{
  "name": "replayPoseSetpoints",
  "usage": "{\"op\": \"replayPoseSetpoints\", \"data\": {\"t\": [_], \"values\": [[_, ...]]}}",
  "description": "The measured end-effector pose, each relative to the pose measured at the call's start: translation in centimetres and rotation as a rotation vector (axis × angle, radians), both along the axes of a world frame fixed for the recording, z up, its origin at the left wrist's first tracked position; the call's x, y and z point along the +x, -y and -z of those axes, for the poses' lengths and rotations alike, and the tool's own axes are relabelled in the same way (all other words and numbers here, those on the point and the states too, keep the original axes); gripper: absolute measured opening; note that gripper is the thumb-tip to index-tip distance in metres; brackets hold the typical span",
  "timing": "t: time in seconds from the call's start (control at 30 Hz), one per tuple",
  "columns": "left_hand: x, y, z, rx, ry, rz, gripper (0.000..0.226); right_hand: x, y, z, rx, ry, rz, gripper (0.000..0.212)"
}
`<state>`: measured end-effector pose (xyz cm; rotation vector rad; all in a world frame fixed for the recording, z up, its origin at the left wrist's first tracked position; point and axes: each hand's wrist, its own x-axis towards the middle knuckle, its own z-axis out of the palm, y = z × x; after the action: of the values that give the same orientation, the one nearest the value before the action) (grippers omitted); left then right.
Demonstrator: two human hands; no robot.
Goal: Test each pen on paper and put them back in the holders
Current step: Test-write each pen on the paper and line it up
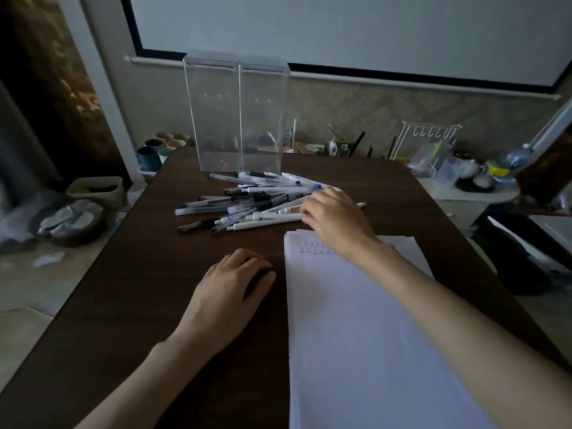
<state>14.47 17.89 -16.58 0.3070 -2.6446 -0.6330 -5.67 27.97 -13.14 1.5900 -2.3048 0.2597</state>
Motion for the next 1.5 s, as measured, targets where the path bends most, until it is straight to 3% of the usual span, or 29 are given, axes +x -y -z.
{"op": "replayPoseSetpoints", "data": {"t": [0.07, 0.17, 0.3, 0.4, 0.47, 0.63, 0.77, 1.1, 1.2, 1.3, 1.43, 1.5], "values": [[0.2, 0.2, -0.1, 0.044, -0.049, -0.080, 0.018, 0.6, -1.9, -0.6, -0.029, 0.046, 0.030, 0.005], [0.2, 0.4, -0.1, 0.070, -0.055, -0.124, 0.017, 1.2, -5.7, -0.8, 0.096, 0.123, 0.106, 0.009], [0.4, -0.6, -0.7, 0.105, 0.093, 0.252, 0.057, 1.6, -7.9, 0.6, 0.181, 0.168, 0.183, 0.031], [0.5, -1.6, -0.6, -0.115, 0.337, 0.505, 0.072, 2.4, -6.3, 1.8, 0.085, 0.245, 0.157, 0.032], [0.6, -1.7, -0.4, -0.213, 0.392, 0.503, 0.076, 2.9, -5.3, 2.6, 0.015, 0.177, 0.138, 0.023], [0.6, -1.7, -0.4, -0.207, 0.391, 0.492, 0.077, 3.4, -5.5, 3.3, -0.167, 0.184, 0.150, 0.026], [0.6, -1.7, -0.5, -0.169, 0.398, 0.493, 0.078, 3.4, -5.7, 3.6, -0.176, 0.123, 0.242, 0.054], [0.6, -1.8, -0.7, -0.177, 0.427, 0.438, 0.079, 3.4, -5.6, 3.4, -0.435, 0.039, 0.065, 0.048], [0.7, -1.9, -0.8, -0.180, 0.443, 0.418, 0.080, 3.7, -5.7, 1.7, -0.668, 0.214, -0.029, 0.031], [0.8, -1.9, -1.1, -0.166, 0.454, 0.406, 0.081, 5.0, -5.5, -0.1, -0.908, 0.693, -0.019, 0.032], [0.7, -2.3, -1.3, -0.184, 0.445, 0.389, 0.084, 5.6, -3.8, -0.2, -0.742, 1.067, 0.147, 0.047], [0.7, -2.5, -1.1, -0.195, 0.427, 0.374, 0.087, 5.5, -2.7, 0.3, -0.674, 1.105, 0.146, 0.041]]}}
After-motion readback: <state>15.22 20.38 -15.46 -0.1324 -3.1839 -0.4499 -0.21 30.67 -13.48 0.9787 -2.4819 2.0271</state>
